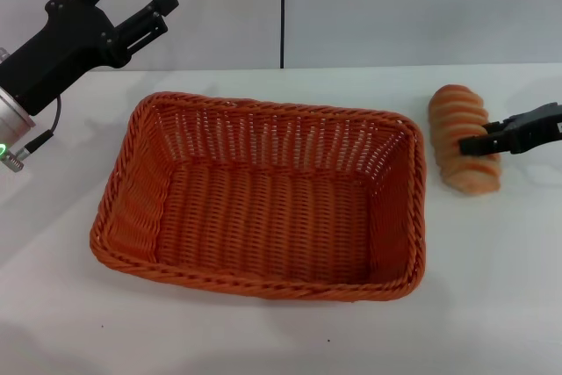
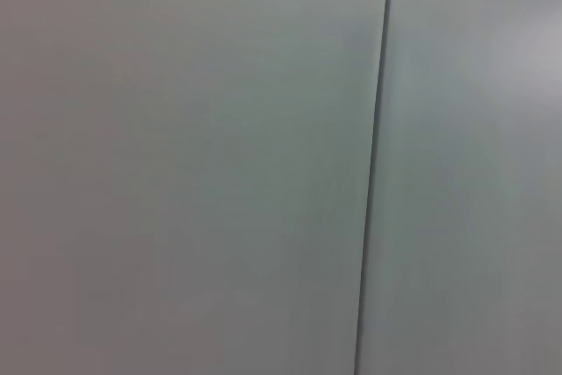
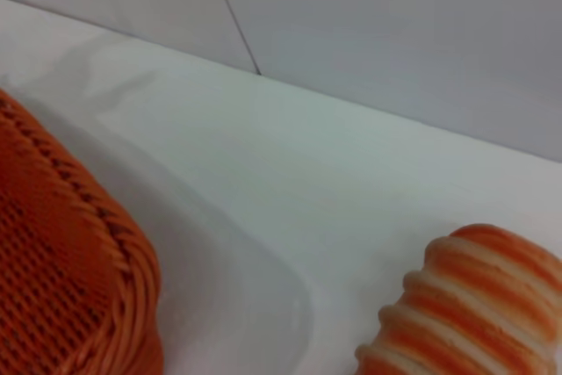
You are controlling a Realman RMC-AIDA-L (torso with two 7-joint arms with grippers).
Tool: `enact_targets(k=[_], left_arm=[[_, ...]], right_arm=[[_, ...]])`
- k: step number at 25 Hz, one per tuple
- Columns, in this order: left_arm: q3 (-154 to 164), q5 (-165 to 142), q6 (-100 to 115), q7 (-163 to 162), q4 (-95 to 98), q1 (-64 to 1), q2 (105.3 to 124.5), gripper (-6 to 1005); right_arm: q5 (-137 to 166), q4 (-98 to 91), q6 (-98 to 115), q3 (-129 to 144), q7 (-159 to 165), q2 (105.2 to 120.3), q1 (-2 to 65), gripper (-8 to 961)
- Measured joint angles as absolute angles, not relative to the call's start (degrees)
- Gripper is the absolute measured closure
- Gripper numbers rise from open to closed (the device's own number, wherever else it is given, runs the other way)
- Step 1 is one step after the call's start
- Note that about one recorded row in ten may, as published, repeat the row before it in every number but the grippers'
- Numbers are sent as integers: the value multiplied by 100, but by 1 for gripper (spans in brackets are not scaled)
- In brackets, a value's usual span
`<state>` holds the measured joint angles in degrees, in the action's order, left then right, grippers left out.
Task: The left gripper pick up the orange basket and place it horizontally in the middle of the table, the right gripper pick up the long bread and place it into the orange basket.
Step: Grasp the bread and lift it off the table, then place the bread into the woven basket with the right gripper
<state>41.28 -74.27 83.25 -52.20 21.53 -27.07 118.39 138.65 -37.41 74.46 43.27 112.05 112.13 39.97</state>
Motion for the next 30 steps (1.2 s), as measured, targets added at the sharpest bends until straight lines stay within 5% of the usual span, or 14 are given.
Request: enact_targets(k=[15, 21, 30], left_arm=[[4124, -7357, 8404, -5220, 2153, -2673, 11838, 170], [4122, -7287, 8404, -5179, 2153, -2688, 11847, 170], [4158, -7285, 8408, -5176, 2154, -2708, 11848, 170]], right_arm=[[10316, -5022, 8828, 4205, 10097, 11277, 3014, 477], [10033, -4789, 9508, 4885, 9938, 11485, 3585, 530], [10444, -4069, 9190, 5880, 9948, 11579, 4321, 580]])
